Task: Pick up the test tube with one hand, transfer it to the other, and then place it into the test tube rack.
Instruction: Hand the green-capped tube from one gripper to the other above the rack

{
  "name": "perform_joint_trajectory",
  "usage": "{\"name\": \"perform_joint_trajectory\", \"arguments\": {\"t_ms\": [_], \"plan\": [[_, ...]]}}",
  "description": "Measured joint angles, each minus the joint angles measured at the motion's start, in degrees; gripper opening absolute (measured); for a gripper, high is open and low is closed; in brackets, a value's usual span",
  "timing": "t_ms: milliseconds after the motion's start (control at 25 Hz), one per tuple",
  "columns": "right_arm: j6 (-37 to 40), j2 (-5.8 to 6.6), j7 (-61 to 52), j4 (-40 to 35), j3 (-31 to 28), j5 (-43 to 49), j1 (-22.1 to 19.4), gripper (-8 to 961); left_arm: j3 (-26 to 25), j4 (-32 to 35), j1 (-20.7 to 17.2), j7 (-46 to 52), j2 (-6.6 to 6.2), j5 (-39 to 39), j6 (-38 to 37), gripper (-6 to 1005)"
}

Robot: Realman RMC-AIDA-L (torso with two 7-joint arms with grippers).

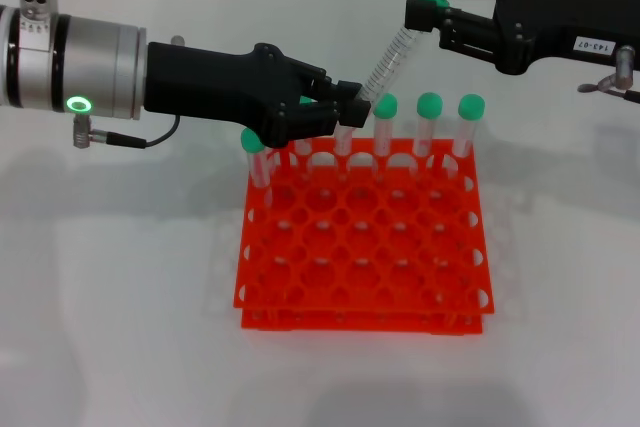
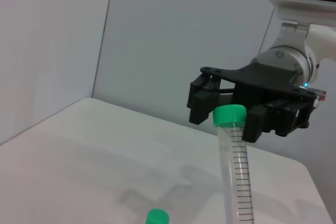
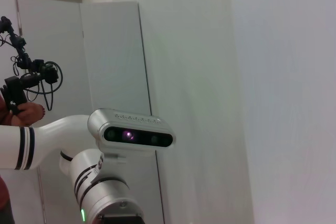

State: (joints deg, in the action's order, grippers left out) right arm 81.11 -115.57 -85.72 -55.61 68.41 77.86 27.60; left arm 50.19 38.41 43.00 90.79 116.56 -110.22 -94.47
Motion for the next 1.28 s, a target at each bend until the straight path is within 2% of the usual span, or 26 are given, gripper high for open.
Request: {"name": "perform_joint_trajectory", "arguments": {"t_ms": [440,760,960,1280], "plan": [[-0.1,0.01,0.0,0.1,0.2,0.0,0.0,279,0.0,0.0,0.0,-0.1,0.07,0.0,0.1,183],[0.1,0.08,0.8,0.1,0.4,0.0,0.0,282,0.0,0.3,0.1,-0.1,0.07,0.0,0.1,183],[0.5,0.09,1.2,0.1,0.4,0.0,0.0,291,0.0,0.4,0.1,-0.3,0.07,0.1,0.1,183],[0.8,0.18,1.4,0.1,0.3,-0.9,-0.2,454,-0.1,0.4,-0.3,-1.2,0.05,0.3,0.1,182]]}}
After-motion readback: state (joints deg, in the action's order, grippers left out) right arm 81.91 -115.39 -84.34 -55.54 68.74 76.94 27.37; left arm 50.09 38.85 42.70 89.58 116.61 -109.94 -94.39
